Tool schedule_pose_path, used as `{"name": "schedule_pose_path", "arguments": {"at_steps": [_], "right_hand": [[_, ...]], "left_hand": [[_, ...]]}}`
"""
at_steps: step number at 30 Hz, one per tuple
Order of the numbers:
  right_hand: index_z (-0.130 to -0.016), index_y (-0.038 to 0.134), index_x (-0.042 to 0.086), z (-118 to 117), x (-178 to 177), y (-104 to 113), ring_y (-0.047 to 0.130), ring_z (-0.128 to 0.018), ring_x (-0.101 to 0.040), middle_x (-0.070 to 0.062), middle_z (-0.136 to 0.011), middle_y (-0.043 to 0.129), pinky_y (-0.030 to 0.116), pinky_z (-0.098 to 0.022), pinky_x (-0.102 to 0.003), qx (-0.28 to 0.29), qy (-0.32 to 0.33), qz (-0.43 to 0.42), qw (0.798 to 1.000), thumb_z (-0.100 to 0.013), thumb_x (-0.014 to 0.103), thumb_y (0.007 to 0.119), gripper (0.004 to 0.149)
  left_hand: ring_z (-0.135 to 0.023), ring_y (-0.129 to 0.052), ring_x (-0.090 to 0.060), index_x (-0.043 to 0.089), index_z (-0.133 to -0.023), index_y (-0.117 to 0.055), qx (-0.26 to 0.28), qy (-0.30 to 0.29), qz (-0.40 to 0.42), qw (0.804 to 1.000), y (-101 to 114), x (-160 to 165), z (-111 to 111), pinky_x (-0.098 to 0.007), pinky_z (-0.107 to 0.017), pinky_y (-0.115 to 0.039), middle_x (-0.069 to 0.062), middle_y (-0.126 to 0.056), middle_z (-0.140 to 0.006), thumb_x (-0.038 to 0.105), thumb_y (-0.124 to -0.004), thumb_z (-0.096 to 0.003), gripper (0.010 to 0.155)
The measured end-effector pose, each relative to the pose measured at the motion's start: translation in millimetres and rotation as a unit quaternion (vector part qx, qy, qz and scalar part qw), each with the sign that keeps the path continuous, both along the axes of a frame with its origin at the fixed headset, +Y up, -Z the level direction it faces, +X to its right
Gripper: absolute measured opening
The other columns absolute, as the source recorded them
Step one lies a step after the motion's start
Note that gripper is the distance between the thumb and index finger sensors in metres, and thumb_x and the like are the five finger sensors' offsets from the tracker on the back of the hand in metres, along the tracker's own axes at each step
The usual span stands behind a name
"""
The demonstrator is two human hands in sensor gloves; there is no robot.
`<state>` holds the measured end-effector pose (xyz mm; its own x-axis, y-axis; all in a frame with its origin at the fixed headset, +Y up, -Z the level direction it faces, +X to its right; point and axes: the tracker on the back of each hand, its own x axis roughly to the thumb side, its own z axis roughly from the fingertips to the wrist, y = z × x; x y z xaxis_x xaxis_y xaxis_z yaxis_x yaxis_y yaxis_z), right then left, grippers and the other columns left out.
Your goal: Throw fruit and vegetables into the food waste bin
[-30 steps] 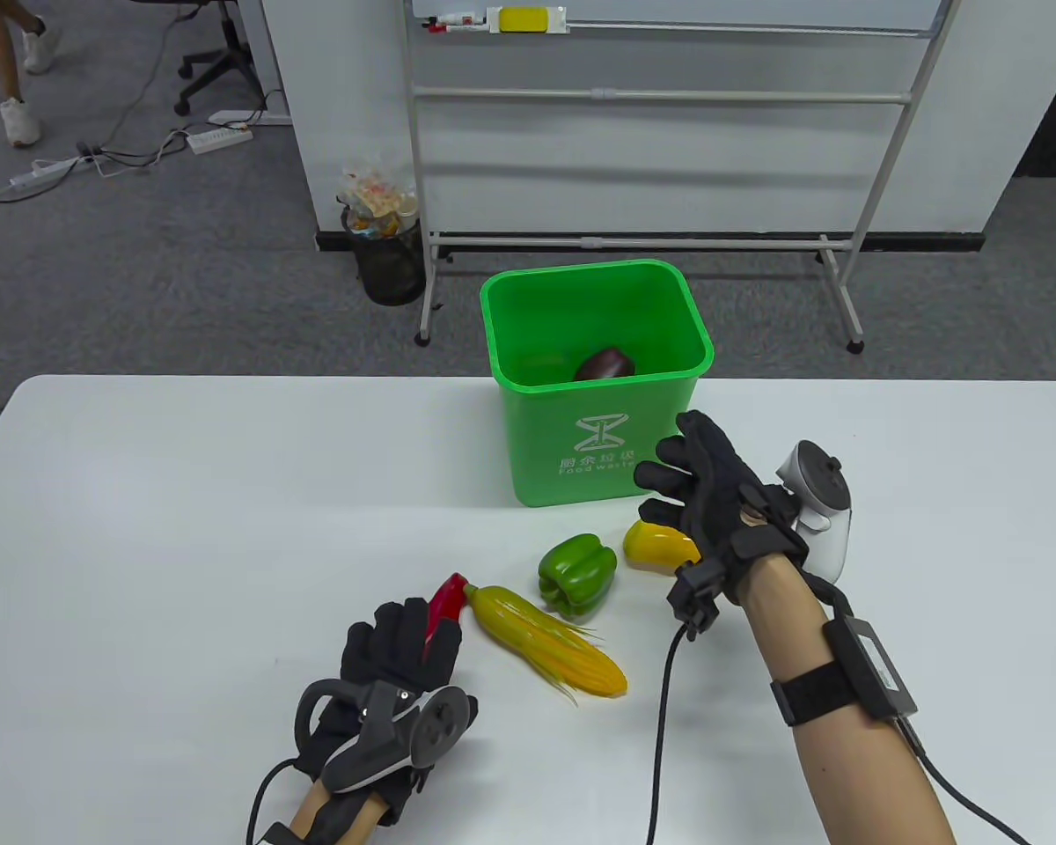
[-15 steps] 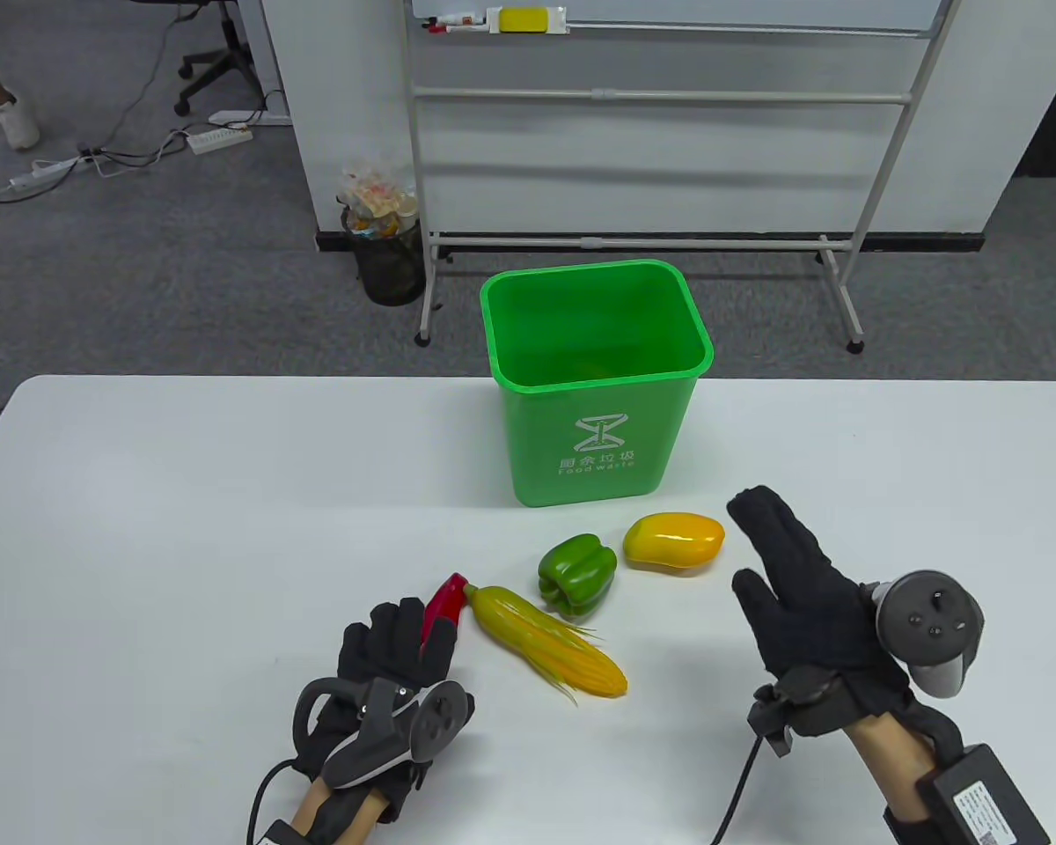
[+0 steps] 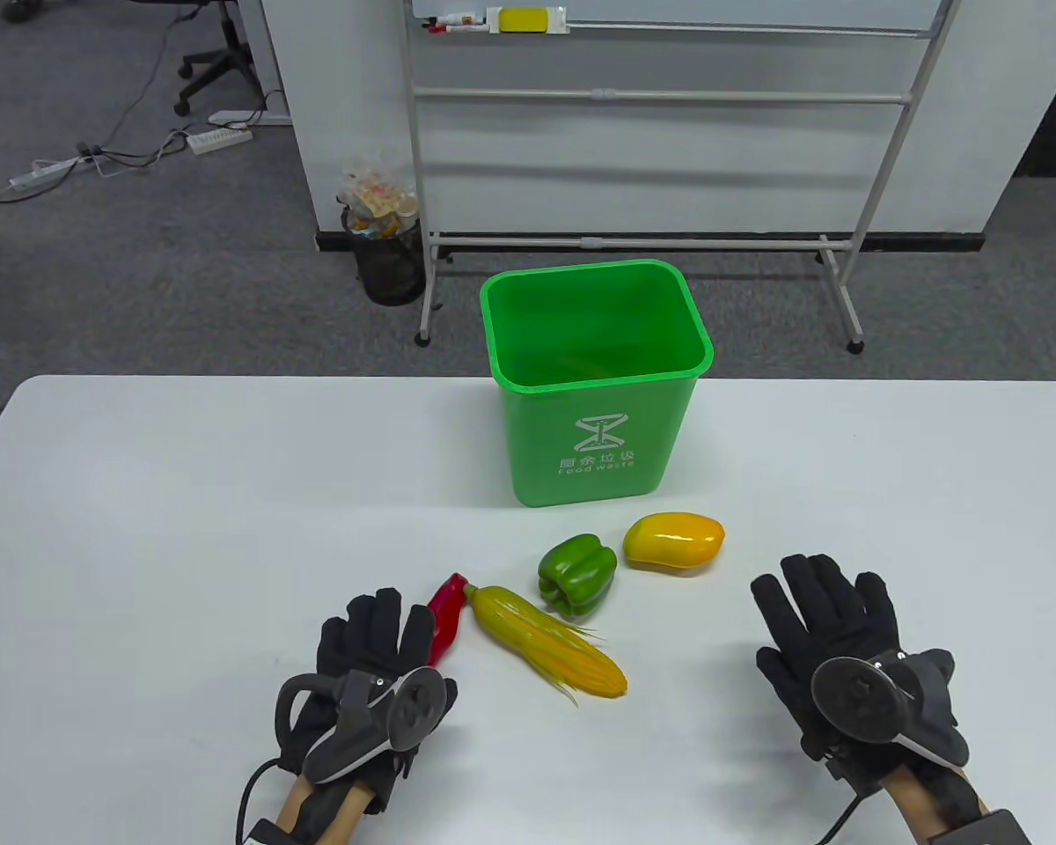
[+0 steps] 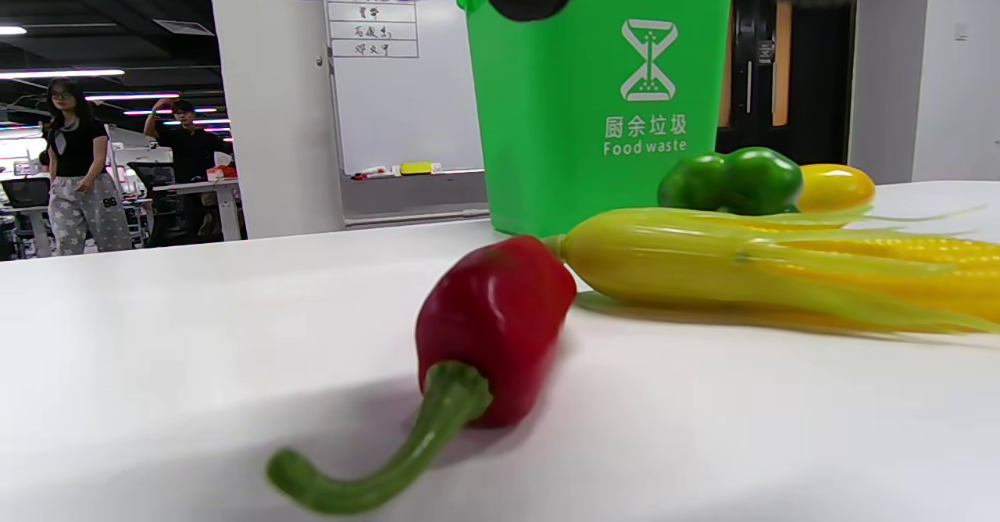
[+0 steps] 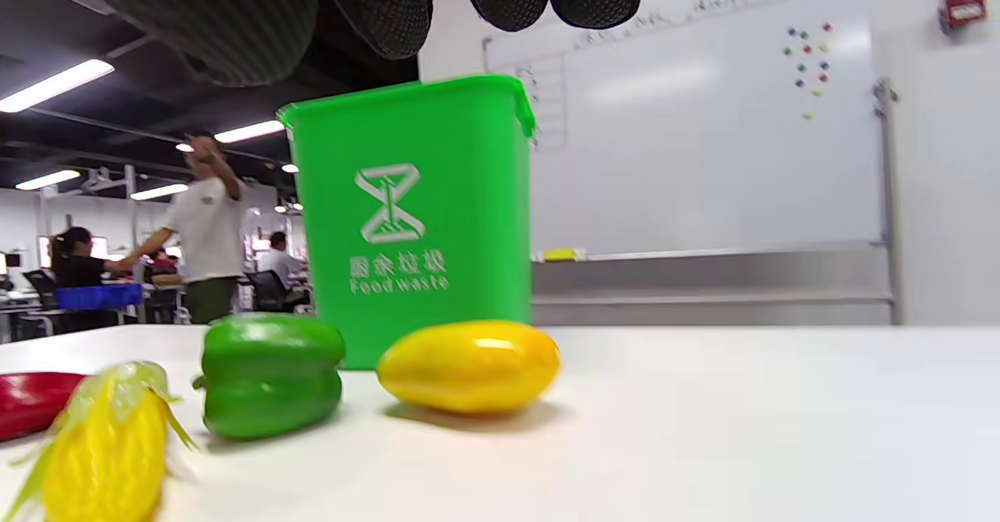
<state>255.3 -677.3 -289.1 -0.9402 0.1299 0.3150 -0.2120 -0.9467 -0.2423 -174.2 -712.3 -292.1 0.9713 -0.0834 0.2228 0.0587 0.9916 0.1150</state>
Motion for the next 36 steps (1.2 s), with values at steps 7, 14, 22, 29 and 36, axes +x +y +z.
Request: {"name": "schedule_pose_path", "arguments": {"at_steps": [7, 14, 22, 29, 36], "right_hand": [[-0.109, 0.048, 0.026, -4, 11, -10, 0.044, -0.112, -0.042, -0.007, -0.117, 0.037, 0.032, -0.076, -0.073, -0.034, -0.022, 0.000, 0.999, -0.043, 0.049, 0.073, 0.074], [-0.108, 0.049, 0.024, -3, 13, -10, 0.046, -0.111, -0.042, -0.009, -0.116, 0.039, 0.034, -0.076, -0.073, -0.032, -0.023, -0.007, 0.999, -0.043, 0.049, 0.072, 0.073], [-0.108, 0.052, 0.023, -1, 15, -17, 0.047, -0.110, -0.043, -0.010, -0.116, 0.039, 0.036, -0.075, -0.073, -0.044, -0.025, -0.003, 0.999, -0.043, 0.049, 0.072, 0.073], [-0.107, 0.052, 0.023, -2, 16, -22, 0.048, -0.110, -0.043, -0.010, -0.115, 0.039, 0.036, -0.075, -0.073, -0.055, -0.022, 0.000, 0.998, -0.043, 0.049, 0.072, 0.073], [-0.107, 0.053, 0.023, -2, 17, -22, 0.048, -0.110, -0.043, -0.010, -0.115, 0.040, 0.037, -0.074, -0.073, -0.060, -0.021, -0.006, 0.998, -0.043, 0.049, 0.072, 0.073]], "left_hand": [[-0.102, -0.048, -0.054, 0.017, -0.106, -0.048, 0.044, 0.053, 0.119, 0.991, 30, -35, -6, -0.070, -0.071, -0.047, -0.024, -0.037, -0.114, 0.061, -0.064, -0.0405, 0.081], [-0.094, -0.064, -0.053, 0.011, -0.104, -0.054, -0.031, 0.085, 0.183, 0.979, 31, -17, -40, -0.065, -0.067, -0.059, -0.027, -0.048, -0.110, 0.053, -0.079, -0.0411, 0.079], [-0.082, -0.073, -0.050, 0.001, -0.103, -0.047, -0.214, 0.200, 0.053, 0.955, -23, 36, -88, -0.059, -0.060, -0.067, -0.030, -0.053, -0.103, 0.050, -0.090, -0.0368, 0.092], [-0.076, -0.080, -0.044, 0.000, -0.101, -0.050, -0.236, 0.269, -0.018, 0.933, -50, 34, -102, -0.056, -0.056, -0.073, -0.030, -0.060, -0.098, 0.046, -0.091, -0.0379, 0.088], [-0.077, -0.085, -0.045, 0.000, -0.099, -0.055, -0.220, 0.286, 0.006, 0.933, -42, 3, -92, -0.059, -0.057, -0.076, -0.027, -0.067, -0.095, 0.039, -0.093, -0.0375, 0.082]]}}
